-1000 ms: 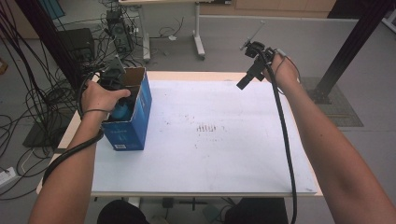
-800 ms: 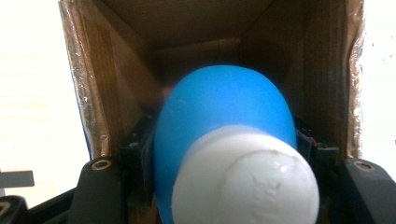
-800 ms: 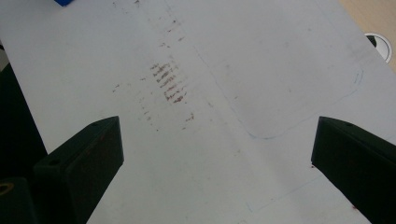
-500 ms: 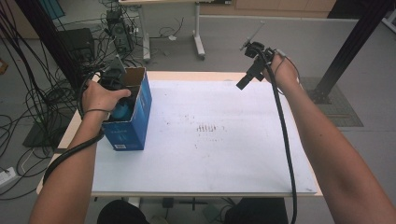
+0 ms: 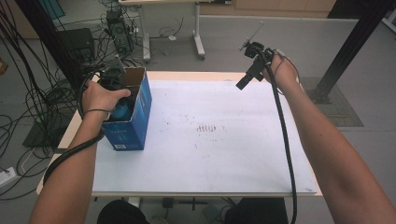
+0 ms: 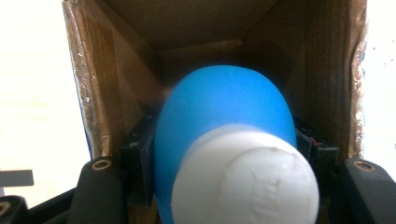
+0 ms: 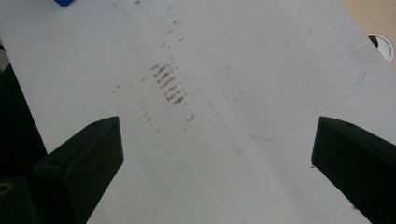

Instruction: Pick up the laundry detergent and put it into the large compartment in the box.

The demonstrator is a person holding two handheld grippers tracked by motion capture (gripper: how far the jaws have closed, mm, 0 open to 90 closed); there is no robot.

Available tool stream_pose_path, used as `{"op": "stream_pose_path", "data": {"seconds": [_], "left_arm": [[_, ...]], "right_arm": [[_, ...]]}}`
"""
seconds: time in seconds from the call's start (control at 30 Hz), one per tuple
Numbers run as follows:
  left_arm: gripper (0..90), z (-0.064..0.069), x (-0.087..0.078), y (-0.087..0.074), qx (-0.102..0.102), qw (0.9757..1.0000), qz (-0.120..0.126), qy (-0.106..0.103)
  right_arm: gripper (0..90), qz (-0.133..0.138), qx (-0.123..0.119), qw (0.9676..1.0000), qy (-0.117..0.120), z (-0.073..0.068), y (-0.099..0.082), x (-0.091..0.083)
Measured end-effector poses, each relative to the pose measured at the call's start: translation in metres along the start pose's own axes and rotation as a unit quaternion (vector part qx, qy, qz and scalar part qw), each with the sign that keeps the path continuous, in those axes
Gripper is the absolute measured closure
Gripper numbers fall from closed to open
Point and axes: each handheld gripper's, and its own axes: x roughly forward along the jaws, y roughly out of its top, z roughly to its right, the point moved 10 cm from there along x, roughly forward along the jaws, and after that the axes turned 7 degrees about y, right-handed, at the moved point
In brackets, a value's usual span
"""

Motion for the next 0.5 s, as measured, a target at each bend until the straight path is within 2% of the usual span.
{"op": "stream_pose_path", "data": {"seconds": [0.5], "left_arm": [[37.1,-0.0002,0.0001,0.0005,-0.002,1.0000,0.003,-0.001]], "right_arm": [[1.8,-0.001,0.002,1.0000,0.002,0.0001,-0.0007,0.0002]]}}
